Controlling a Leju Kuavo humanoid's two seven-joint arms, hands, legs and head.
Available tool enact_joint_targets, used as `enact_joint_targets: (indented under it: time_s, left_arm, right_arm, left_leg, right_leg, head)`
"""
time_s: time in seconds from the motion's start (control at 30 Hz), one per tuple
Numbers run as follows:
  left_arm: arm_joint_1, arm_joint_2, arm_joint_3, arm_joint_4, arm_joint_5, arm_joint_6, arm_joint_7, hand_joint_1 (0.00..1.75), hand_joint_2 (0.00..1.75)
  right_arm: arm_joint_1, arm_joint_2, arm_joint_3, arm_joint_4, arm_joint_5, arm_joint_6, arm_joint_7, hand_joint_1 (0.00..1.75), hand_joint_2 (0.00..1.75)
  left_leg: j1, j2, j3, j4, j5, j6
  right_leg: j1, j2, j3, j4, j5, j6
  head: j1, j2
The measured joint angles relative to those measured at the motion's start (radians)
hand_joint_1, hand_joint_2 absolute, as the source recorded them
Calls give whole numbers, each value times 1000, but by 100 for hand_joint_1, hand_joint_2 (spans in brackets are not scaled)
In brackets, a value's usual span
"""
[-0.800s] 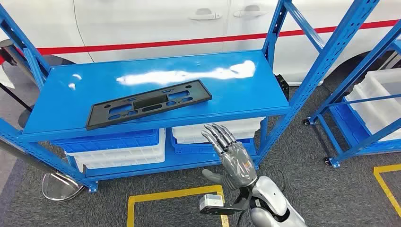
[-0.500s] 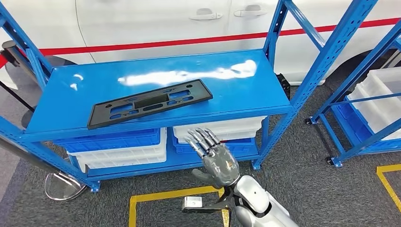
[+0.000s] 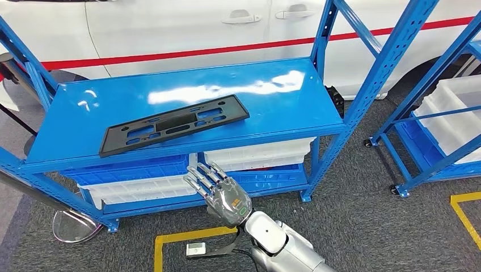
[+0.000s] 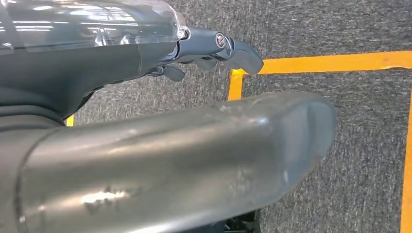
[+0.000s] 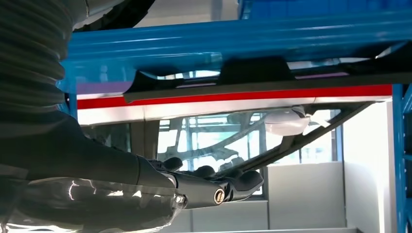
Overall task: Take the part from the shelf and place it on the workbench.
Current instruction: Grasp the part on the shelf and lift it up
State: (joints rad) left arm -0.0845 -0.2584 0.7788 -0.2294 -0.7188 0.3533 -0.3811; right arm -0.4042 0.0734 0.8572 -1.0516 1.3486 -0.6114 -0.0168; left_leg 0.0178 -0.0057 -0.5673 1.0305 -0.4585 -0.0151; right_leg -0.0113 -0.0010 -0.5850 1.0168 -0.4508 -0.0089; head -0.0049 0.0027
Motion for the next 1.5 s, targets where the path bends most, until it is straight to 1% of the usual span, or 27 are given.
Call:
enact_joint_targets:
  time_s: [0.1,0.17,0.27,0.3,0.33,0.37,0.4,0.43,0.5,0.57,0.67,0.73,0.8,0.83,0.87,0.9,0.97,1.0,1.07,1.17,1.23,1.3,1.33,1.37,1.4,1.47,1.5]
  left_arm:
    - [0,-3,0,0,-3,-20,0,0,0]
    - [-1,-5,0,0,-4,-30,-1,0,0]
    - [-1,-6,0,0,-4,-40,-2,0,0]
    - [-1,-6,0,0,-3,-43,-2,0,0]
    - [0,-6,0,0,-3,-44,-2,0,0]
    - [0,-6,0,0,-3,-45,-2,0,0]
    - [0,-6,0,1,-3,-45,-2,0,0]
    - [0,-7,0,1,-3,-46,-2,0,0]
    - [-1,-10,0,3,-3,-46,-2,0,0]
    - [-2,-11,0,5,-4,-48,-2,0,0]
    - [-3,-11,0,6,-5,-52,-2,0,0]
    - [-2,-11,1,7,-6,-53,0,0,0]
    - [-1,-10,1,7,-7,-55,1,0,0]
    - [0,-10,1,7,-7,-56,2,0,0]
    - [1,-9,1,7,-7,-56,2,0,0]
    - [2,-8,1,7,-6,-57,2,0,0]
    - [3,-7,1,7,-7,-59,2,0,0]
    - [2,-7,1,8,-7,-60,2,0,0]
    - [0,-7,1,8,-8,-60,2,0,0]
    - [0,-6,2,8,-8,-60,2,0,0]
    - [0,-6,2,8,-11,-60,2,0,0]
    - [-2,-6,2,8,-14,-60,2,0,0]
    - [-1,-6,2,8,-15,-60,2,0,0]
    - [0,-6,2,8,-16,-60,3,0,0]
    - [0,-6,2,8,-16,-60,3,0,0]
    - [1,-7,2,8,-17,-60,4,0,0]
    - [1,-8,2,9,-18,-60,4,0,0]
  right_arm:
    - [-16,44,0,43,-31,-46,6,0,175]
    - [-25,62,0,59,-53,-71,8,0,175]
    - [-31,76,-4,77,-90,-76,7,0,175]
    - [-30,77,-6,79,-102,-76,6,0,175]
    - [-29,78,-7,81,-112,-75,5,0,175]
    - [-29,78,-9,82,-118,-74,5,0,175]
    - [-29,79,-10,82,-122,-73,4,0,175]
    - [-30,81,-12,82,-123,-73,4,0,175]
    - [-33,87,-14,82,-126,-73,4,0,175]
    - [-33,90,-19,81,-135,-73,4,0,175]
    - [-28,91,-32,76,-148,-74,5,0,175]
    - [-26,91,-37,72,-151,-71,6,0,175]
    - [-18,90,-41,71,-153,-66,6,0,175]
    - [-12,89,-42,71,-153,-64,4,0,175]
    - [-7,87,-43,71,-153,-64,3,0,175]
    - [-3,86,-44,71,-153,-64,1,0,175]
    - [2,85,-45,71,-153,-64,-3,0,175]
    - [2,85,-45,71,-153,-64,-4,0,175]
    - [4,84,-47,71,-154,-64,-6,0,175]
    - [7,84,-52,71,-155,-65,-9,0,175]
    - [7,84,-55,71,-156,-65,-10,0,175]
    - [10,83,-57,73,-156,-66,-10,0,175]
    - [14,82,-58,74,-157,-66,-10,0,175]
    - [17,82,-60,76,-157,-66,-10,0,175]
    - [19,81,-62,78,-157,-67,-10,0,175]
    - [19,81,-67,80,-157,-69,-11,0,175]
    - [19,81,-70,81,-157,-69,-11,0,175]
  left_leg:
    - [-4,0,0,-11,4,20]
    - [-3,0,0,-17,9,36]
    - [-6,1,0,-20,8,49]
    - [-8,1,0,-20,7,50]
    - [-10,1,0,-19,6,52]
    - [-13,0,2,-19,5,52]
    - [-15,-1,5,-18,3,52]
    - [-17,-1,9,-18,1,52]
    - [-21,-1,12,-17,-4,46]
    - [-20,0,12,-18,-8,36]
    - [-20,1,12,-1,-25,19]
    - [-15,2,-32,92,-70,9]
    - [-8,2,-106,225,-116,0]
    - [-5,2,-133,264,-121,-4]
    - [-3,2,-143,268,-105,-6]
    - [-1,3,-134,234,-73,-8]
    - [2,3,-79,102,5,-7]
    - [1,3,-53,44,26,-4]
    - [-3,2,-31,-4,27,8]
    - [-3,-1,-20,-14,20,29]
    - [-2,-1,-6,-19,16,41]
    - [-4,-1,3,-20,7,49]
    - [-6,-1,7,-20,2,51]
    - [-8,-2,13,-20,-3,52]
    - [-10,-3,21,-20,-9,53]
    - [-14,-4,40,-21,-24,51]
    - [-16,-4,49,-21,-31,49]
  right_leg:
    - [-1,2,-5,0,2,18]
    - [-4,1,-19,32,-21,28]
    - [-4,1,-107,212,-109,33]
    - [-3,1,-136,268,-126,33]
    - [-3,1,-151,292,-124,31]
    - [-2,1,-146,277,-103,27]
    - [0,1,-122,226,-68,21]
    - [4,1,-87,152,-31,12]
    - [13,0,-29,33,8,-3]
    - [20,0,-15,2,5,-9]
    - [11,2,-1,-15,5,-17]
    - [5,1,13,-24,3,-25]
    - [5,1,20,-24,-4,-28]
    - [5,1,25,-23,-9,-27]
    - [4,2,30,-22,-15,-26]
    - [4,3,37,-21,-21,-23]
    - [3,5,54,-18,-36,-15]
    - [4,6,59,-16,-43,-9]
    - [7,6,64,-15,-50,5]
    - [6,5,64,0,-56,20]
    - [3,5,27,72,-88,27]
    - [2,4,-55,202,-134,30]
    - [2,4,-96,253,-146,31]
    - [3,4,-121,273,-139,29]
    - [4,4,-127,256,-111,25]
    - [10,4,-92,133,-19,11]
    - [15,3,-69,73,5,2]
  head:
    - [0,0]
    - [2,0]
    - [5,0]
    - [6,0]
    - [6,0]
    - [6,0]
    - [6,0]
    - [6,0]
    - [3,0]
    - [0,0]
    - [-1,0]
    - [-3,0]
    - [-5,0]
    - [-5,0]
    - [-5,0]
    - [-5,0]
    - [-5,0]
    - [-6,0]
    - [-4,0]
    - [1,0]
    - [5,0]
    - [8,0]
    - [8,0]
    - [9,0]
    - [9,0]
    - [10,0]
    - [8,0]
